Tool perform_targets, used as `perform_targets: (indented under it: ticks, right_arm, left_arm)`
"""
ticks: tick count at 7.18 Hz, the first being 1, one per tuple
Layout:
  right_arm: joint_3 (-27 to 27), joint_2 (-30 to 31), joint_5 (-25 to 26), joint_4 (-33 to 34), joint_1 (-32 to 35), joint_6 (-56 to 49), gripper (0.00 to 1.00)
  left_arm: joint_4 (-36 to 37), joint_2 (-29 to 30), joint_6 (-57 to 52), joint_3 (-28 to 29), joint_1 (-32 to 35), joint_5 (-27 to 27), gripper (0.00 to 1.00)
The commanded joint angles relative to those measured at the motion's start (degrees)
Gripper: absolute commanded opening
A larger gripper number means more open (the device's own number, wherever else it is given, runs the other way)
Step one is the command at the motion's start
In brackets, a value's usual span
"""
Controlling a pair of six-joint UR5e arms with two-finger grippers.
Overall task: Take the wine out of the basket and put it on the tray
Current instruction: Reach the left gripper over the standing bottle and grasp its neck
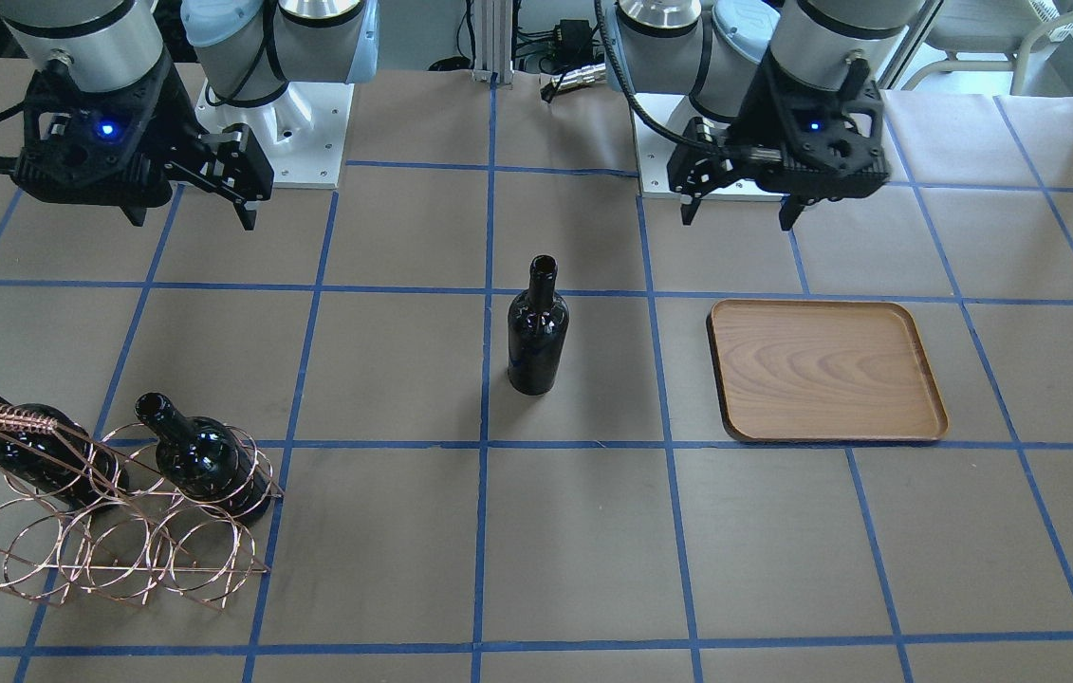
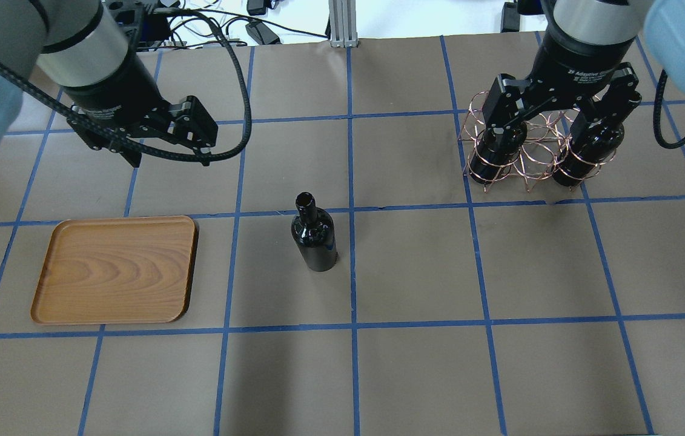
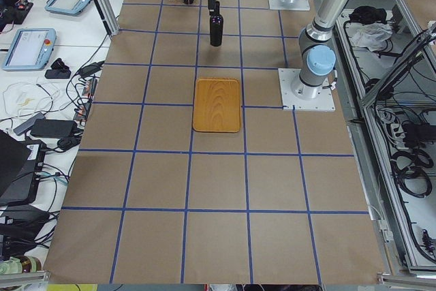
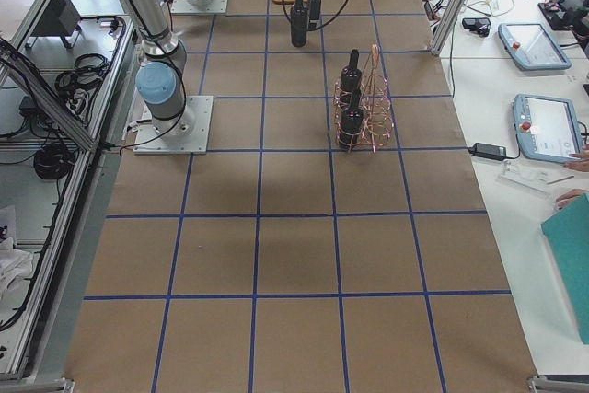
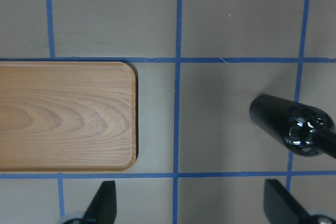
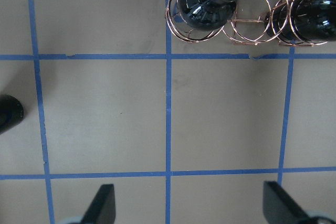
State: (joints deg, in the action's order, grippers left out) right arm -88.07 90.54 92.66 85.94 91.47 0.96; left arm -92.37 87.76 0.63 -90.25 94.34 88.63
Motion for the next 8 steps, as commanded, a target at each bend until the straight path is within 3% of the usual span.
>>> perform_targets:
  ticks: [1, 2, 3, 5, 8]
  right_arm:
    - [-0.4, 1.0, -0.3, 2.7, 1.6, -2.4, 1.0]
    - [-0.7, 2.1, -0.1, 4.3, 2.3, -9.7, 1.0]
    - [-0.6, 2.2, -0.5, 5.3, 2.3, -10.2, 1.0]
    - [-0.8, 2.8, -0.2, 5.2, 2.1, -10.2, 1.0]
    - [-1.1, 2.5, -0.3, 5.3, 2.0, -3.5, 1.0]
  left_arm:
    - [0.2, 0.7, 3.1, -0.1, 6.2, -2.3, 1.0]
    - [0.3, 1.2, 3.3, -0.2, 8.8, -2.1, 1.0]
    - [4.1, 2.3, 2.9, -1.2, 10.4, -2.3, 1.0]
    - [12.4, 5.2, 3.1, -5.9, 12.6, -2.4, 1.0]
    - [13.9, 7.8, 3.0, -7.0, 14.1, -2.3, 1.0]
